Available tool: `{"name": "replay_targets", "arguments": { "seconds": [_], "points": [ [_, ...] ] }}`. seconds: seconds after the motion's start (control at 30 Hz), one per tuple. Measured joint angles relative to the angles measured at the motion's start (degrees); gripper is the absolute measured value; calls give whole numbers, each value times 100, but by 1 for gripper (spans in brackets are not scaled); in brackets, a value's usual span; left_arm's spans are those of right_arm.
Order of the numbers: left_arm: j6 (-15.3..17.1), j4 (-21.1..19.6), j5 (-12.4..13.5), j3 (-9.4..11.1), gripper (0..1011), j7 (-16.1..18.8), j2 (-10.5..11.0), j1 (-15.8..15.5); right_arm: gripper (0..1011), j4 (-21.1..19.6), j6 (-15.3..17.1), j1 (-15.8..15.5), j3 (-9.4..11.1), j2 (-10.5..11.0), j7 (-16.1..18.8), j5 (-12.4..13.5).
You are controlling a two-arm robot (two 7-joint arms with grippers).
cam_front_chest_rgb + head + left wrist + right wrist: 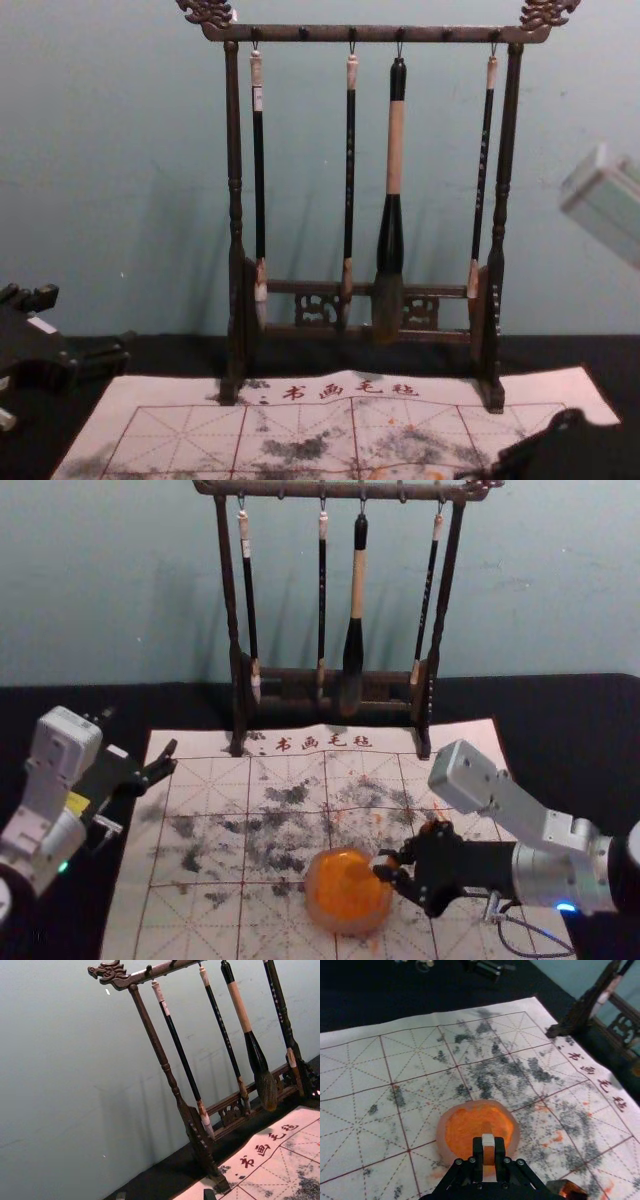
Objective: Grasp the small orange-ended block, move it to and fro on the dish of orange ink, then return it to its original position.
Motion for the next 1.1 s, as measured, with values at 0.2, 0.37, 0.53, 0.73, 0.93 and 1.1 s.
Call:
{"name": "replay_targets", "arguments": {
  "seconds": [0.2,0.37,0.53,0.73,0.93,1.1],
  "points": [
    [0,0,0,0,1001,0,0,0,96,-78,139,-12,133,70,-89,70],
    [0,0,0,0,1001,1,0,0,96,-217,188,-47,288,228,-171,90],
    [0,0,0,0,1001,0,0,0,96,-405,266,-126,476,386,-267,136],
    [0,0,0,0,1001,0,0,0,96,-626,460,-292,742,547,-456,216],
    [0,0,0,0,1001,0,0,0,96,-802,739,-426,956,697,-593,258],
    [0,0,0,0,1001,0,0,0,96,-881,941,-476,1047,793,-616,254]
  ]
}}
